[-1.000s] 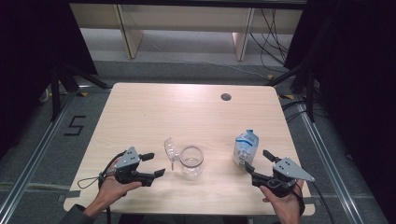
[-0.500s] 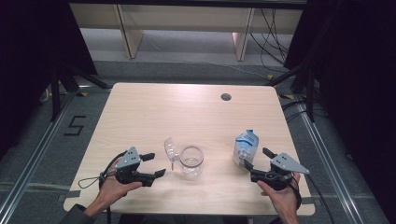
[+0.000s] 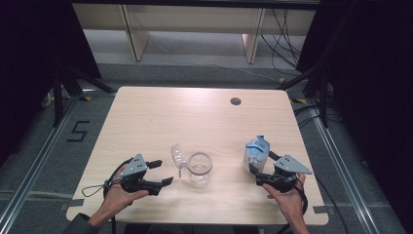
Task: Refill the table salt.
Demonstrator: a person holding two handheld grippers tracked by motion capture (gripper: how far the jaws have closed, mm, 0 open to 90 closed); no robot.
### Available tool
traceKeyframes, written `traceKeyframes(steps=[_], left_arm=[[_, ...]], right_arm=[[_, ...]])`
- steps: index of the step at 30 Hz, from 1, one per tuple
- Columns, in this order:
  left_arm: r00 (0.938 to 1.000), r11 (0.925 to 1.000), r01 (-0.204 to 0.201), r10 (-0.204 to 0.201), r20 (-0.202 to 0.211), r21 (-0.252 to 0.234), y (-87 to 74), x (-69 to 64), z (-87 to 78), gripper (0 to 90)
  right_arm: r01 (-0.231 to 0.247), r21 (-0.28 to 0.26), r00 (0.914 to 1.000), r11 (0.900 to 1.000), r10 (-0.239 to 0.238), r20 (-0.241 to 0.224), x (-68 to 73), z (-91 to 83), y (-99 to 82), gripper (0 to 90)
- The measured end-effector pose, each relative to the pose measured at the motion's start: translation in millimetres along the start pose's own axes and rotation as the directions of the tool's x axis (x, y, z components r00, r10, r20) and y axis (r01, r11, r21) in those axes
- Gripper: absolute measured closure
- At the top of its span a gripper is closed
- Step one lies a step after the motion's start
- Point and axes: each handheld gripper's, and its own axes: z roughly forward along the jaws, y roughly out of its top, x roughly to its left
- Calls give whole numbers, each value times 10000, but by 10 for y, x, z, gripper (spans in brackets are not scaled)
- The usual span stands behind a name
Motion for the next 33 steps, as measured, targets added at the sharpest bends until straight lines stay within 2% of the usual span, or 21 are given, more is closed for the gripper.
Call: traceKeyframes(steps=[3, 4, 5, 6, 7, 9, 10, 11, 12, 14, 17, 19, 20, 21, 22, 23, 24, 26, 28, 31, 33], left_arm=[[10000, 10000, 26, -26, -15, -38, 0, 6, -2, 234], [10000, 10000, 25, -25, -25, -28, 0, 7, -3, 234], [10000, 10000, 24, -24, -24, -26, 0, 7, -2, 235], [10000, 10000, 13, -13, -19, -22, 0, 5, -2, 234], [10000, 10000, 7, -7, -8, -20, 0, 4, -1, 234], [10000, 10000, 0, 0, 2, -11, 0, 2, 1, 234], [10000, 10000, 3, -3, 2, -10, 0, 3, 0, 234], [10000, 10000, 3, -3, -2, -12, 0, 4, -1, 234], [10000, 10000, 8, -8, -5, -19, -1, 4, -3, 234], [10000, 10000, 1, -1, -5, -15, -1, 4, -4, 234], [10000, 10000, -10, 10, 3, -6, -1, 3, -2, 234], [10000, 10000, -6, 6, 8, -11, -1, 3, 1, 234], [10000, 10000, -17, 17, 9, 0, -1, 4, 1, 235], [10000, 10000, -16, 16, 8, -1, -1, 4, 1, 234], [10000, 10000, -11, 11, 6, -4, -1, 3, 0, 234], [10000, 10000, -16, 16, 4, -1, -1, 3, 0, 234], [10000, 10000, -19, 19, 7, 9, -1, 3, -1, 234], [10000, 10000, -32, 32, 10, 15, -1, 3, 0, 235], [10000, 10000, -30, 30, 8, 11, -2, 3, 1, 234], [10000, 10000, -46, 46, 81, -8, -4, 7, 9, 234], [9999, 10000, 76, -76, 69, -5, -7, -2, 13, 235]], right_arm=[[-19, -108, 9999, 9999, 17, -134, -15, 28, 4, 159], [77, -281, 9999, 9996, -75, 72, -22, 36, 3, 159], [-141, -276, 9999, 9995, 139, -52, -17, 43, 3, 160], [-97, -334, 9998, 9994, 91, -188, -26, 62, 2, 160], [10, -297, 10000, 9996, -10, -8, -28, 64, 2, 160], [-9, -232, 9999, 9997, 6, -130, -26, 82, 3, 161], [-3, -243, 10000, 9997, 3, -1, -25, 88, -1, 160], [-222, -13, 9998, 9998, 222, -2, 0, 84, -1, 159], [134, -211, 9999, 9997, -134, 5, -21, 116, -8, 159], [172, -104, 9998, 9998, -173, -126, -18, 141, -16, 158], [184, -210, 9997, 9996, -181, 143, 4, 179, -34, 157], [347, -104, 9994, 9993, -346, 56, -9, 193, -38, 157], [32, -205, 10000, 9998, -31, 45, 3, 203, -51, 157], [161, -185, 9998, 9997, -163, -71, -5, 209, -56, 158], [130, -309, 9998, 9994, -126, 138, 2, 209, -65, 158], [10, -387, 9999, 9992, -6, 120, -4, 211, -69, 158], [136, -323, 9999, 9994, -134, 72, -19, 209, -69, 160], [-426, -379, 9991, 9984, 426, -3, 3, 226, -92, 159], [-130, -199, 9998, 9997, 126, -164, -18, 233, -90, 159], [-34, -209, 10000, 9998, 36, 79, -5, 234, -91, 159], [-446, -219, 9989, 9988, 449, 126, 25, 240, -93, 160]])
